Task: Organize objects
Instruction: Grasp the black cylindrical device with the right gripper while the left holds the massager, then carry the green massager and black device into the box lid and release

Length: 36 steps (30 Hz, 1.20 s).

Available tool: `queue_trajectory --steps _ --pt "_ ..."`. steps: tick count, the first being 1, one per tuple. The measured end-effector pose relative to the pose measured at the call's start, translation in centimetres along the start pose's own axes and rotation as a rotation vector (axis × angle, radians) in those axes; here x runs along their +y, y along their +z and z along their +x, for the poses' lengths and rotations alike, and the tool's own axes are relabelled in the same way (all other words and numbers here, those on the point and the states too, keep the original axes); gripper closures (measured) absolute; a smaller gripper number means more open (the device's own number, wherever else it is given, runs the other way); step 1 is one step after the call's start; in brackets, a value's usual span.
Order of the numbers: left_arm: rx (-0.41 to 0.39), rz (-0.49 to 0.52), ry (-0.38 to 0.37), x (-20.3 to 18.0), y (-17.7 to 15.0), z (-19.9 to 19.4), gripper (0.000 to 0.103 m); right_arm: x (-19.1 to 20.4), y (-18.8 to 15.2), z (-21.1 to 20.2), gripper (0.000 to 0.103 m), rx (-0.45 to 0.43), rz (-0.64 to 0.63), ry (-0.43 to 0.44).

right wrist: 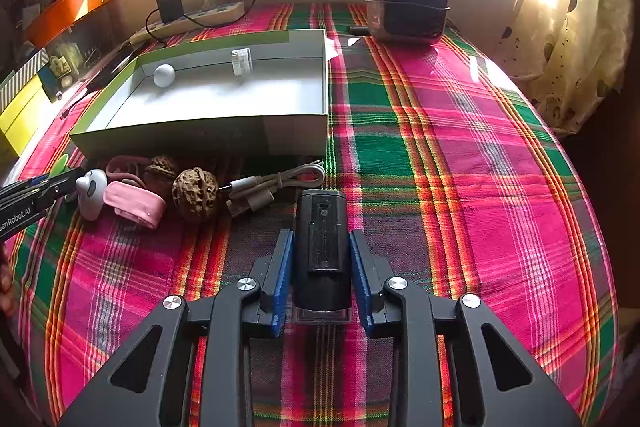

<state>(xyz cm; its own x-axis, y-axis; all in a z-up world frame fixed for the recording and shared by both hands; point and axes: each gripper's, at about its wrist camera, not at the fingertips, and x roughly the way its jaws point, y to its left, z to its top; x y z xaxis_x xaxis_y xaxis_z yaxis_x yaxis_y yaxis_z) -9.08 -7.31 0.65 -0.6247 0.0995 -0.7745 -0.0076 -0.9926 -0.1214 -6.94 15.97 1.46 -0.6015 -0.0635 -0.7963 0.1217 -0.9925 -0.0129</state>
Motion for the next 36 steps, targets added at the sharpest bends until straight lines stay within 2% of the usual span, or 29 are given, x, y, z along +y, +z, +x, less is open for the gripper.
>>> queue_trajectory --steps 7,10,24,36 --pt "0.001 0.004 0.008 0.0 0.1 -0.2 0.075 0.0 0.0 0.0 0.074 0.002 -0.002 0.001" --pt "-0.006 0.015 0.010 0.0 0.3 -0.6 0.088 -0.1 0.1 -0.1 0.074 0.002 -0.002 -0.003" --pt "-0.024 0.007 0.005 0.1 0.3 -1.4 0.088 -0.2 0.8 -1.5 0.074 -0.041 0.001 0.004" --pt "-0.090 0.037 -0.019 -0.9 3.1 -4.0 0.088 0.5 4.3 -3.7 0.074 -0.106 -0.041 0.064"
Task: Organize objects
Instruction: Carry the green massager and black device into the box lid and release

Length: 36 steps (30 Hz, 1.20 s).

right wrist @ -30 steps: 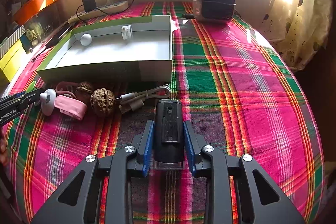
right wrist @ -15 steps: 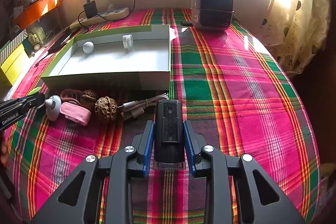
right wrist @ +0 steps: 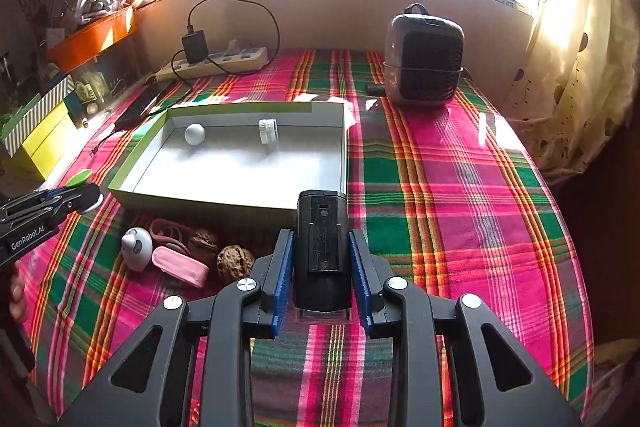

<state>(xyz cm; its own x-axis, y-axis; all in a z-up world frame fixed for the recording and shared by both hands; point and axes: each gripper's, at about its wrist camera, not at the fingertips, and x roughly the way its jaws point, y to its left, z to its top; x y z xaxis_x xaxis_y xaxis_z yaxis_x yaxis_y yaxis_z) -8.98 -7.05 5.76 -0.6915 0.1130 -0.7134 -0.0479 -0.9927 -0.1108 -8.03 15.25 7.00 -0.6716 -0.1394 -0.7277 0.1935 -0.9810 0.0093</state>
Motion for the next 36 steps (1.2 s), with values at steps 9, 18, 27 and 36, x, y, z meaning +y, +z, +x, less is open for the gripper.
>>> queue_trajectory --steps 9,18,27,36 --pt "-0.002 0.033 -0.043 -1.8 2.7 1.1 0.088 0.3 3.5 1.3 0.074 0.002 -0.012 0.054" --pt "0.026 0.062 -0.083 -4.1 5.8 4.9 0.088 0.8 6.9 4.6 0.074 0.032 -0.034 0.082" --pt "0.069 0.089 -0.094 -5.2 7.6 9.7 0.088 0.6 8.3 9.6 0.074 0.090 -0.027 0.093" --pt "0.109 0.092 -0.100 -5.6 8.2 12.8 0.088 0.4 8.7 12.5 0.074 0.131 -0.034 0.089"
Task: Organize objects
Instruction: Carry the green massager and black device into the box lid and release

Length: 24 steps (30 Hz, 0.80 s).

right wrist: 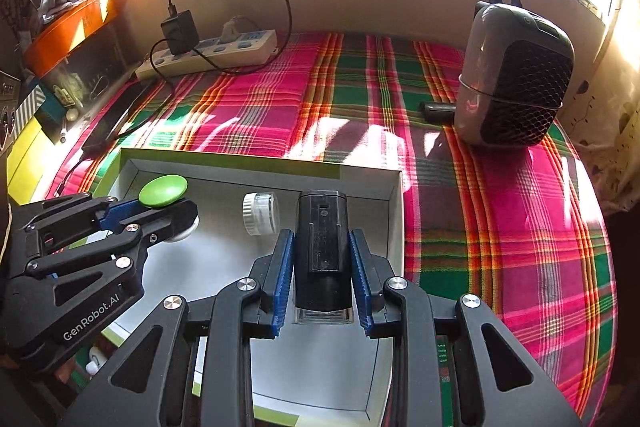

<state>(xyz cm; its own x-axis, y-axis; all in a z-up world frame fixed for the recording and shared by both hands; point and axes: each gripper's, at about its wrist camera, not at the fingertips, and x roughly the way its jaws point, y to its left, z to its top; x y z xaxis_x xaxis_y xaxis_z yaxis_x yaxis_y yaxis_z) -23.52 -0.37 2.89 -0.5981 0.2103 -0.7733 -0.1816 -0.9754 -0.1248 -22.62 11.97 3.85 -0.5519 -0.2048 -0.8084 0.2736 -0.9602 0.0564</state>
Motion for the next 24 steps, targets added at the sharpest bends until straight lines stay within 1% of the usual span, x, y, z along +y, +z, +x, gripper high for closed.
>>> queue_trajectory --steps 9,24 --pt "0.014 0.009 0.006 -0.1 0.4 1.6 0.087 -0.1 0.2 1.3 0.074 0.010 0.003 0.012" --pt "0.021 0.022 0.024 -0.4 0.6 1.8 0.087 0.0 0.0 2.0 0.074 0.020 -0.007 0.002"
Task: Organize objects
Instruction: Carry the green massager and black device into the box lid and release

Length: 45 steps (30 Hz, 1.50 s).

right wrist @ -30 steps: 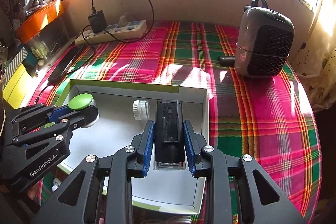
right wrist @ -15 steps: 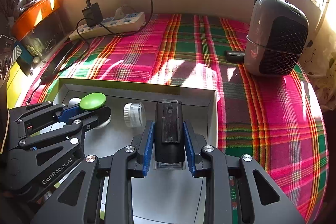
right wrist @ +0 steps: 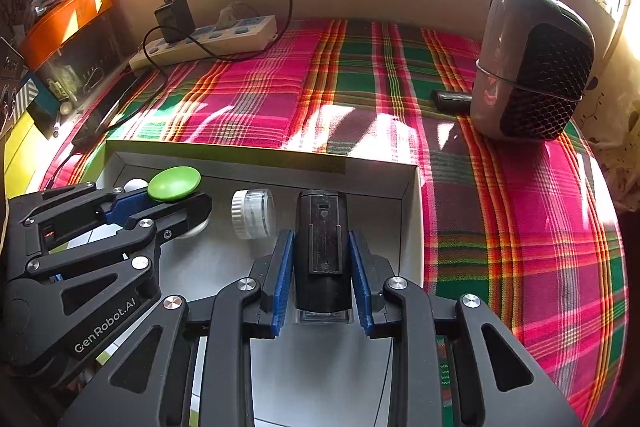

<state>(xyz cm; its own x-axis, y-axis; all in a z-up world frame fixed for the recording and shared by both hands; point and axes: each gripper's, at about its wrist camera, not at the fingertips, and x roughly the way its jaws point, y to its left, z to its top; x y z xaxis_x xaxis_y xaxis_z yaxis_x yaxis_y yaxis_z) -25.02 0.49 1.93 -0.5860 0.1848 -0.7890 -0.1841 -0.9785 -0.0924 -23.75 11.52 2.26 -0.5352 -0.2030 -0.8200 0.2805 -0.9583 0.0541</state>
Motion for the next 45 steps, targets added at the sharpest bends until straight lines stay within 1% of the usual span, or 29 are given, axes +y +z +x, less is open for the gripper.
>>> queue_trajectory --steps 6,11,18,25,30,32,45 --pt "0.001 -0.001 0.000 0.1 0.1 0.1 0.085 0.2 0.0 0.1 0.074 0.002 -0.005 -0.008" --pt "0.011 -0.009 0.000 0.1 0.0 0.2 0.076 0.2 0.0 0.1 0.074 0.002 -0.006 -0.011" --pt "0.019 -0.016 -0.002 0.2 -0.1 0.3 0.075 0.1 0.1 0.0 0.073 0.000 -0.001 -0.016" --pt "0.006 -0.030 -0.013 0.3 -0.2 -0.3 0.073 0.2 0.0 -0.3 0.065 -0.009 -0.001 -0.019" --pt "0.001 -0.021 -0.011 0.2 -0.4 -0.8 0.071 0.2 -0.1 -0.7 0.064 -0.020 0.002 -0.025" --pt "-0.002 -0.021 -0.009 0.3 -0.4 -1.1 0.071 0.2 -0.2 -1.0 0.057 -0.027 0.003 -0.029" --pt "-0.022 -0.032 -0.014 0.2 -0.9 -2.6 0.071 0.3 -1.1 -3.1 0.055 -0.058 0.019 -0.042"
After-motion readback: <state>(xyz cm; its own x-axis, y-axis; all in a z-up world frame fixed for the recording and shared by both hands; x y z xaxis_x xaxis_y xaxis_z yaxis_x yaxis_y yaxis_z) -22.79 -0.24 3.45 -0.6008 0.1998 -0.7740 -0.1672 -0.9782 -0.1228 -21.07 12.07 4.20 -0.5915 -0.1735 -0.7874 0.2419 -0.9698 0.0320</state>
